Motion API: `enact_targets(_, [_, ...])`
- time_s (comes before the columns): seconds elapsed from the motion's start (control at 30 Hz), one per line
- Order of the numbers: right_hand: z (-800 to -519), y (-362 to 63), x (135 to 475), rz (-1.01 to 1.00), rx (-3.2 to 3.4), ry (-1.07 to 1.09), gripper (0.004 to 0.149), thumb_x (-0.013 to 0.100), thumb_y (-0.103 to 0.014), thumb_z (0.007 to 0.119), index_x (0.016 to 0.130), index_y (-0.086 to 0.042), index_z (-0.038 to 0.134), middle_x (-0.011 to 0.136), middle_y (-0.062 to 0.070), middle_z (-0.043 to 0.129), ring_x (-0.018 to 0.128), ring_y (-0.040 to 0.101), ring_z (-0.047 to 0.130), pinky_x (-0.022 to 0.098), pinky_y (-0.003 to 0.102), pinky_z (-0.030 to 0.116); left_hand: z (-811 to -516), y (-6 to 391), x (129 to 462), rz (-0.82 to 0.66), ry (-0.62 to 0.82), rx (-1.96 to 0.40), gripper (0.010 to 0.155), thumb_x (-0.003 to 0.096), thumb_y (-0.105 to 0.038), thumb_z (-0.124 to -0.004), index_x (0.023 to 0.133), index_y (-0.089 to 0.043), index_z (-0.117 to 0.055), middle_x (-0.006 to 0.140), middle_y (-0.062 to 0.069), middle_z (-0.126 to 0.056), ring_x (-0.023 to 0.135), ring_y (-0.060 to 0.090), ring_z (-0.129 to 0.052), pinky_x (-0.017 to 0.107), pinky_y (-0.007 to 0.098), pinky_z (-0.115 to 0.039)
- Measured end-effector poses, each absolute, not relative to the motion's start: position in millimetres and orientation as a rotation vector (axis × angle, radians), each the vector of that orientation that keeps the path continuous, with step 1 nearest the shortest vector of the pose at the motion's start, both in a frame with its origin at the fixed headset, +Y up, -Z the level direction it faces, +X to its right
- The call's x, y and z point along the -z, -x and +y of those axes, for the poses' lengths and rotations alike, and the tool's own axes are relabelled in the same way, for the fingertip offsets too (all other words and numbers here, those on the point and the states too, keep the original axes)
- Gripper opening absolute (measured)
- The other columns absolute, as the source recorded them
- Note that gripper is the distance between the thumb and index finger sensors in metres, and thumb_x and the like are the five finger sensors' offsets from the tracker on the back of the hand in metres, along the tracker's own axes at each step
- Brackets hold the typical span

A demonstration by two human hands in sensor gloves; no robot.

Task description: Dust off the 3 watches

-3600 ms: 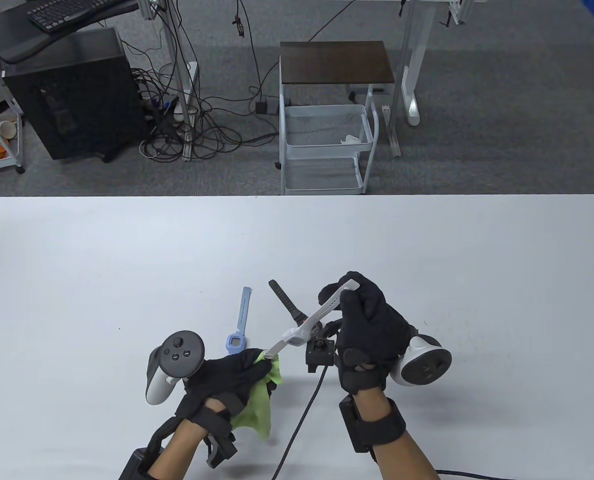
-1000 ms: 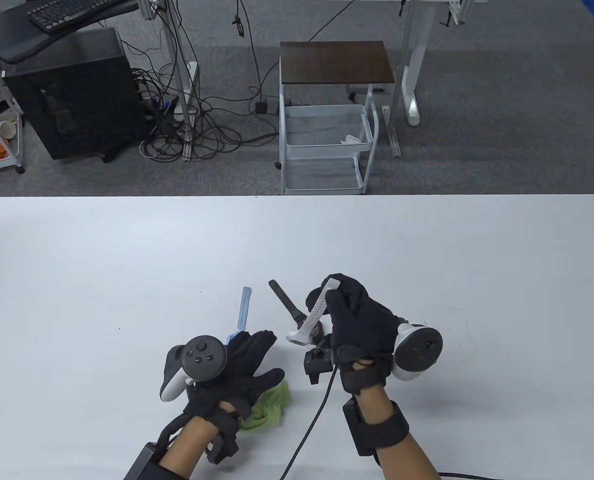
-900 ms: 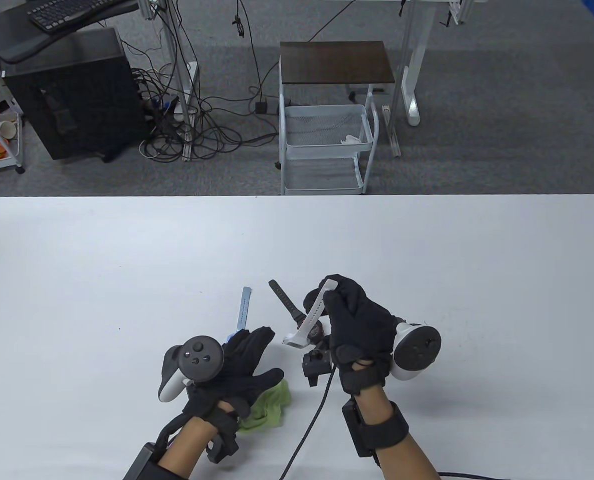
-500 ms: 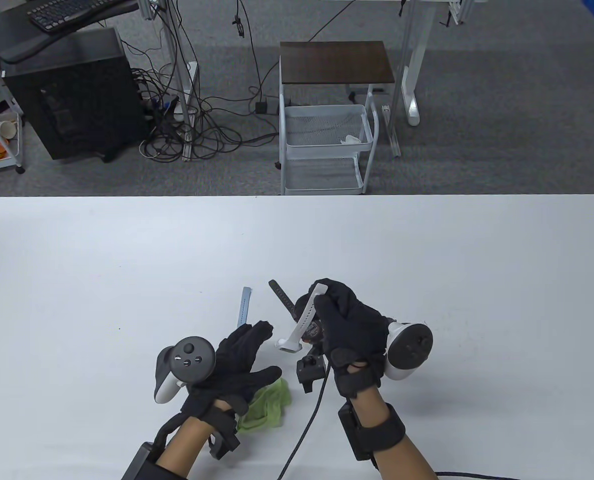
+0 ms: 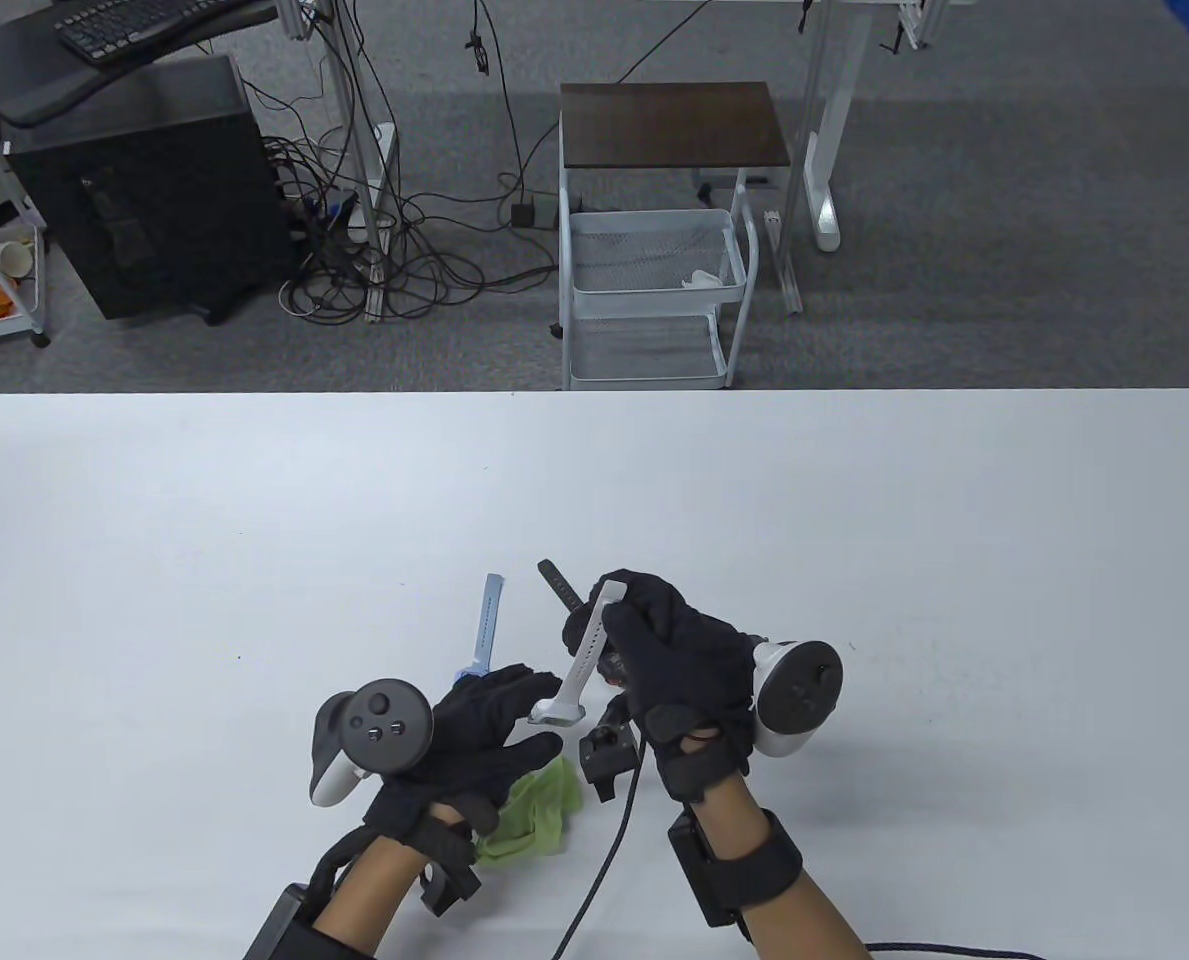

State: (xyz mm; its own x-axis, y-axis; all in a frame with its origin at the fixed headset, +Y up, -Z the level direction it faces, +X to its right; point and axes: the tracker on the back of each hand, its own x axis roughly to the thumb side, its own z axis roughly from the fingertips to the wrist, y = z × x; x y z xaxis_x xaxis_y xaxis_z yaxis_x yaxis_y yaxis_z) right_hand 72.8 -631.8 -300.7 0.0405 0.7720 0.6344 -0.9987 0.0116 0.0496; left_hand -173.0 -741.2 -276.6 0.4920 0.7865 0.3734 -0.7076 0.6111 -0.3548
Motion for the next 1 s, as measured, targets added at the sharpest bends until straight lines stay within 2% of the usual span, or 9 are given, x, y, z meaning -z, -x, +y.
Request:
enact_targets(0.13, [-632.0, -72.5, 300.8, -0.501, -1.477, -0.568, 0.040, 0.043, -0.038, 0.078, 0.073, -0.012, 0.087, 0.047, 0.006, 0.108, 0.029, 0.023, 0.109, 0.048, 0.057, 0.074, -741.4, 172.6, 276.6, -0.540, 0.159, -0.901, 0.050, 0.0576, -0.053, -0.074, 0.102, -0.031, -0.066, 0.098, -0.011, -0.083, 0.108, 0.027, -0.069, 0.078, 0.066, -0.040])
enact_targets(0.27, [-632.4, -75.2, 301.6, -0.507, -1.468, -0.552, 0.040, 0.044, -0.038, 0.078, 0.074, -0.012, 0.086, 0.048, 0.007, 0.108, 0.030, 0.023, 0.109, 0.048, 0.057, 0.073, -741.7, 172.5, 276.8, -0.546, 0.169, -0.908, 0.047, 0.0576, -0.053, -0.074, 0.099, -0.030, -0.069, 0.093, -0.010, -0.087, 0.105, 0.026, -0.074, 0.078, 0.067, -0.040])
enact_targets(0.57, [-631.5, -84.6, 303.3, -0.565, -1.452, -0.518, 0.040, 0.044, -0.038, 0.080, 0.074, -0.012, 0.086, 0.050, 0.007, 0.108, 0.032, 0.024, 0.109, 0.049, 0.057, 0.073, -740.5, 172.9, 276.3, -0.559, 0.172, -0.949, 0.046, 0.0580, -0.052, -0.073, 0.098, -0.029, -0.070, 0.092, -0.009, -0.087, 0.104, 0.026, -0.074, 0.077, 0.067, -0.039])
enact_targets(1.0, [-628.7, -105.3, 305.4, -0.682, -1.380, -0.447, 0.043, 0.040, -0.034, 0.087, 0.077, -0.013, 0.081, 0.057, 0.007, 0.105, 0.040, 0.026, 0.107, 0.055, 0.060, 0.066, -728.1, 198.1, 277.5, -0.509, 0.094, -1.185, 0.045, 0.0588, -0.052, -0.072, 0.096, -0.027, -0.069, 0.092, -0.008, -0.084, 0.105, 0.030, -0.070, 0.075, 0.072, -0.034])
